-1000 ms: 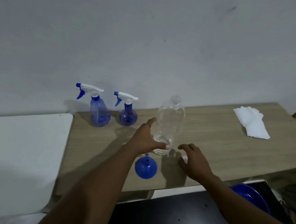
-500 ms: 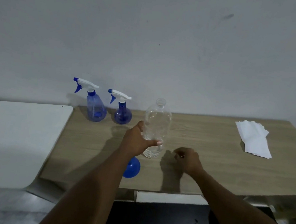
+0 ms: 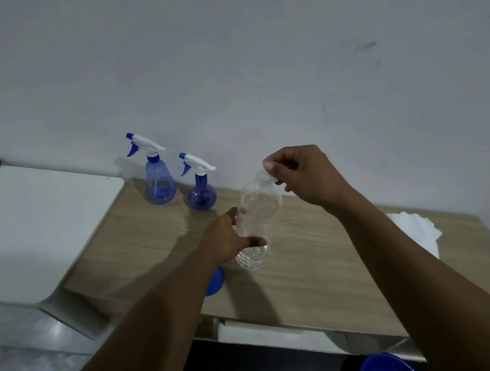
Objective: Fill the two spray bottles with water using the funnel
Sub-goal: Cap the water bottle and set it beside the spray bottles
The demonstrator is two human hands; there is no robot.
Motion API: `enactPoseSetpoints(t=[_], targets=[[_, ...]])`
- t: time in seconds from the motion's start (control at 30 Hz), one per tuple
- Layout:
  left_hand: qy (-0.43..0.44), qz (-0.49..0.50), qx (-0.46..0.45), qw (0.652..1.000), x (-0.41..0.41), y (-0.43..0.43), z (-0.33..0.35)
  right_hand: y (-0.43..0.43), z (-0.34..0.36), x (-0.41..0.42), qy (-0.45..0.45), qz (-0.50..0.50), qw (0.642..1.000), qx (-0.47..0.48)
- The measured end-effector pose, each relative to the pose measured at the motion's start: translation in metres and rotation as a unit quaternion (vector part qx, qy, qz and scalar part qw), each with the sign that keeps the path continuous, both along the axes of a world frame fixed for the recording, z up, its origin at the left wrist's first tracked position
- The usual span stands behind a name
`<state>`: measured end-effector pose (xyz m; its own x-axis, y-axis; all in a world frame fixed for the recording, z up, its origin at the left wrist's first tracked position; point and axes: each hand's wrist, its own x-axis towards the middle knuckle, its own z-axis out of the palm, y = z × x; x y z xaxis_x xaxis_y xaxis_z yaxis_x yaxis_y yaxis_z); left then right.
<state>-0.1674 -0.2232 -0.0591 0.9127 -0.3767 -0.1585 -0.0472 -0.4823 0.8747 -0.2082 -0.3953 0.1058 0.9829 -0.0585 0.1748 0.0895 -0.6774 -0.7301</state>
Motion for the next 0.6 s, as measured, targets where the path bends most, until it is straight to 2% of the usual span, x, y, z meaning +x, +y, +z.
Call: enactPoseSetpoints(t=[0.1,0.17,0.33,0.4,0.5,0.6], targets=[[-0.005,0.002,0.008,1.000,0.000,0.000,0.001,0.008,-0.009,0.000,-0.076,0.012,0.988,-0.137],[-0.004,0.004,0.012,1.000,0.000,0.000,0.000,0.012,-0.012,0.002,-0.114,0.034,0.975,-0.187],[-0.007,0.012,0.013,1.000,-0.002,0.001,0.001,0.018,-0.003,0.007,-0.119,0.106,0.941,-0.298],[-0.009,0.007,0.017,1.000,-0.002,0.000,0.002,0.018,-0.001,0.007,-0.113,0.084,0.935,-0.326],[-0.007,-0.001,0.027,1.000,-0.002,-0.003,0.002,0.021,-0.004,0.010,-0.102,-0.001,0.903,-0.417],[-0.003,0.002,0.031,0.999,-0.002,-0.004,0.004,0.021,-0.008,0.008,-0.107,0.002,0.906,-0.411]])
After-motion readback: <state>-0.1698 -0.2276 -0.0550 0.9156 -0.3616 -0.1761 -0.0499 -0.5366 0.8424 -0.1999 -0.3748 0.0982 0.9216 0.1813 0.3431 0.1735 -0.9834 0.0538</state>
